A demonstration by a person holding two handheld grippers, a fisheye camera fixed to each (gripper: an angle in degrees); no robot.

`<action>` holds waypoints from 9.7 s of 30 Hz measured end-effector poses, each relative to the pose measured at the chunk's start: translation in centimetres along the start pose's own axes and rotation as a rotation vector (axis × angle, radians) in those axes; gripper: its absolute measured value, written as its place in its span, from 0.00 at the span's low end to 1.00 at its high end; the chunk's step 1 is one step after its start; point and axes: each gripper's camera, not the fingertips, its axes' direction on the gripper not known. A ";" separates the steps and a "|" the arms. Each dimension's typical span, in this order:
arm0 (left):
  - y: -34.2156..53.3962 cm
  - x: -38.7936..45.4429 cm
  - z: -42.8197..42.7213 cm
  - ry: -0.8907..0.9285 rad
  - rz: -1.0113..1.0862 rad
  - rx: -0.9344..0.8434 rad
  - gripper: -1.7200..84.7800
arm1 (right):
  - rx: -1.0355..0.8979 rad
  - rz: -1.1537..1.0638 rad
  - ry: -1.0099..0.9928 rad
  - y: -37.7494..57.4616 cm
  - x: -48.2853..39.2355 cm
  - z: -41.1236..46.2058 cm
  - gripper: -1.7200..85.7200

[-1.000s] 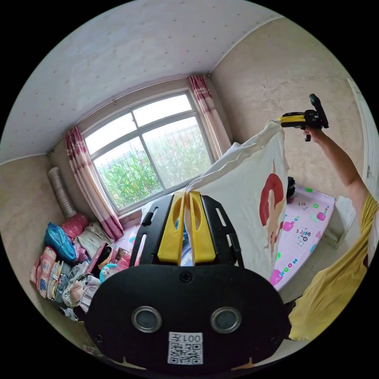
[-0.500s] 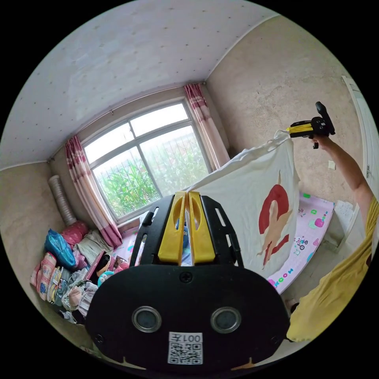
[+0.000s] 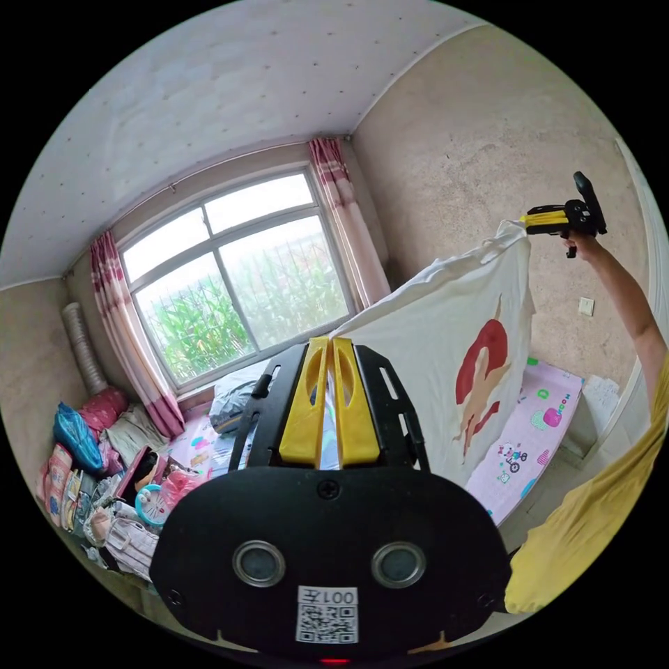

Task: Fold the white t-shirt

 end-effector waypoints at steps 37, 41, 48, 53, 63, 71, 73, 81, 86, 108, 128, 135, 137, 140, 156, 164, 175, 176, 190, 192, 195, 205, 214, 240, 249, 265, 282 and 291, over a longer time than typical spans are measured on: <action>-24.1 -2.0 33.3 -0.148 0.221 -0.022 0.01 | 0.230 0.506 -0.830 21.0 -36.5 3.5 0.02; -24.9 7.1 51.6 0.024 0.292 -0.142 0.01 | 0.135 0.720 -0.791 33.8 -43.9 7.3 0.02; -16.9 30.3 83.3 0.292 0.339 -0.488 0.01 | -0.229 1.182 -0.618 62.7 -59.8 13.6 0.03; -10.4 47.8 102.1 0.384 0.392 -0.741 0.01 | -0.408 1.374 -0.535 74.8 -67.7 13.4 0.02; -10.0 59.3 118.9 0.536 0.472 -0.801 0.01 | -0.519 1.496 -0.378 80.4 -73.8 7.6 0.03; -9.5 53.4 126.3 0.739 0.167 -0.736 0.12 | -0.421 1.501 -0.100 77.7 -77.4 0.1 0.04; -9.6 50.7 126.7 0.794 0.113 -0.699 0.12 | -0.422 1.452 -0.049 76.4 -77.4 -1.4 0.05; -8.7 40.5 131.5 1.157 -0.125 -0.853 0.17 | -0.310 1.226 -0.090 66.7 -77.2 -1.1 0.05; -9.5 36.3 129.4 1.124 -0.050 -0.760 0.05 | -0.206 1.200 -0.235 60.4 -79.1 3.2 0.03; 19.3 13.0 99.2 0.272 -0.182 -0.731 0.01 | -0.386 0.322 -1.109 28.5 -101.5 12.9 0.02; 22.7 9.2 108.3 0.339 0.108 -0.794 0.01 | -0.484 -0.071 -1.355 13.2 -114.5 12.9 0.02; 22.2 7.4 110.9 0.324 0.265 -0.804 0.00 | -0.501 0.030 -1.374 6.9 -117.6 16.0 0.02; 22.1 6.7 112.0 0.294 0.328 -0.816 0.00 | -0.502 0.057 -1.356 5.3 -118.5 17.1 0.02; 22.0 5.8 113.2 0.272 0.348 -0.837 0.00 | -0.503 0.115 -1.340 3.7 -119.0 18.7 0.02; 21.2 9.4 96.1 0.553 -0.073 -0.779 0.00 | -0.942 0.911 -0.507 33.0 -92.4 -1.4 0.02; 21.0 17.7 94.0 0.584 0.014 -0.965 0.00 | -0.992 0.763 -0.499 36.4 -93.2 -1.1 0.02; 21.0 19.1 97.5 0.538 0.006 -1.102 0.00 | -1.124 0.759 -0.589 40.4 -97.3 -1.2 0.02; 20.9 19.2 97.7 0.534 0.008 -1.103 0.00 | -1.138 0.767 -0.609 40.8 -97.8 -1.5 0.02; 21.3 18.3 97.6 0.513 -0.117 -1.156 0.00 | -0.914 0.899 -0.632 43.9 -98.1 -0.6 0.02; 21.4 18.4 97.4 0.503 -0.113 -1.171 0.00 | -0.840 0.914 -0.654 44.4 -98.4 -0.2 0.02; 20.9 18.2 97.4 0.450 -0.112 -1.192 0.00 | -0.707 0.831 -0.617 44.8 -96.7 2.1 0.02; 8.4 15.4 113.8 0.632 -0.282 -0.758 0.00 | -0.429 0.830 -0.638 48.1 -83.1 26.1 0.02; 2.0 21.3 138.3 0.853 -0.410 -0.954 0.07 | -0.735 0.764 -0.973 51.1 -86.3 46.8 0.03; 5.5 26.5 126.4 1.048 0.021 -0.555 0.00 | -0.462 0.351 -1.078 57.8 -98.5 41.8 0.04; 9.7 30.7 113.5 1.062 0.396 -0.451 0.00 | -0.440 0.425 -1.212 58.9 -96.4 44.7 0.08; 16.2 34.2 108.6 0.998 0.331 -0.465 0.01 | -0.389 0.125 -1.423 50.2 -102.8 44.8 0.10; 20.2 30.8 102.0 0.856 0.237 -0.547 0.04 | -0.590 0.901 -1.336 68.9 -101.6 31.4 0.11; 19.7 31.9 100.1 0.938 0.356 -0.536 0.02 | -0.523 1.296 -1.467 70.6 -105.6 27.6 0.12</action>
